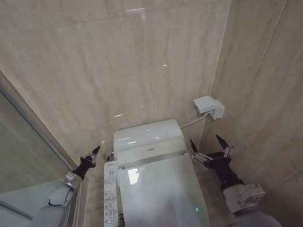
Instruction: Open the toilet lid, clean the toilet bowl with a toilet brush, close the toilet lid, and flush.
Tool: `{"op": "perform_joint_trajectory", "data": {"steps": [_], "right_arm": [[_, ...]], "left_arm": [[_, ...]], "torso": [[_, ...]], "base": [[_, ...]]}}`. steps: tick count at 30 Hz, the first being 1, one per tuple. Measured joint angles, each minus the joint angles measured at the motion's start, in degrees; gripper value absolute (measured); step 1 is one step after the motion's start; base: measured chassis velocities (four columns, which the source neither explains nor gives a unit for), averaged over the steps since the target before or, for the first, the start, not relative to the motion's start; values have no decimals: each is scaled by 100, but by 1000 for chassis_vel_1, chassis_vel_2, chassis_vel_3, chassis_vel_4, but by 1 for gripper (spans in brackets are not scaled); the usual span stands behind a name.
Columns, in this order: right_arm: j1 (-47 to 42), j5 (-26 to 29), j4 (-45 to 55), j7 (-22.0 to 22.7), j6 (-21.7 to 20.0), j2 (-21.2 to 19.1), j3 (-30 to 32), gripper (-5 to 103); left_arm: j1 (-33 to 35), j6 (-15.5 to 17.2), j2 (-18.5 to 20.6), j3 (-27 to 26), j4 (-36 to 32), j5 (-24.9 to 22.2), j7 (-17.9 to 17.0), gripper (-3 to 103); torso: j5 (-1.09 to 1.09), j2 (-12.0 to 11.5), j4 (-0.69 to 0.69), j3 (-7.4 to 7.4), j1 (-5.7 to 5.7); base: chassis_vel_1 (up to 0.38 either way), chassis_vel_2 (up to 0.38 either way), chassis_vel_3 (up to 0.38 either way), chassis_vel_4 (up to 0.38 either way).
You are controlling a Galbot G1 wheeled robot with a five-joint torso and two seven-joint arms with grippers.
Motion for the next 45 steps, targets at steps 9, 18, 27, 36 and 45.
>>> {"op": "perform_joint_trajectory", "data": {"steps": [9,18,27,36,45], "right_arm": [[0,0,0,0,0,0,0,100],[0,0,0,0,0,0,0,100],[0,0,0,1,0,0,0,100],[0,0,0,0,0,0,0,100],[0,0,0,0,0,0,0,100]], "left_arm": [[-329,-508,-314,-58,707,149,400,0],[-496,-671,-557,20,1044,-357,1144,0],[-474,-706,-481,-21,1332,-334,1684,0],[-485,-797,-339,-100,1432,-288,1783,0],[-445,-843,-279,-194,1492,-188,2060,0]], "torso": [[0,0,0,0,0],[1,0,0,0,0],[1,0,0,0,0],[0,0,-1,0,0],[0,0,0,0,0]], "base": [[0,0,0,0],[0,0,0,0],[0,0,0,0],[0,0,0,0],[0,0,0,0]]}}
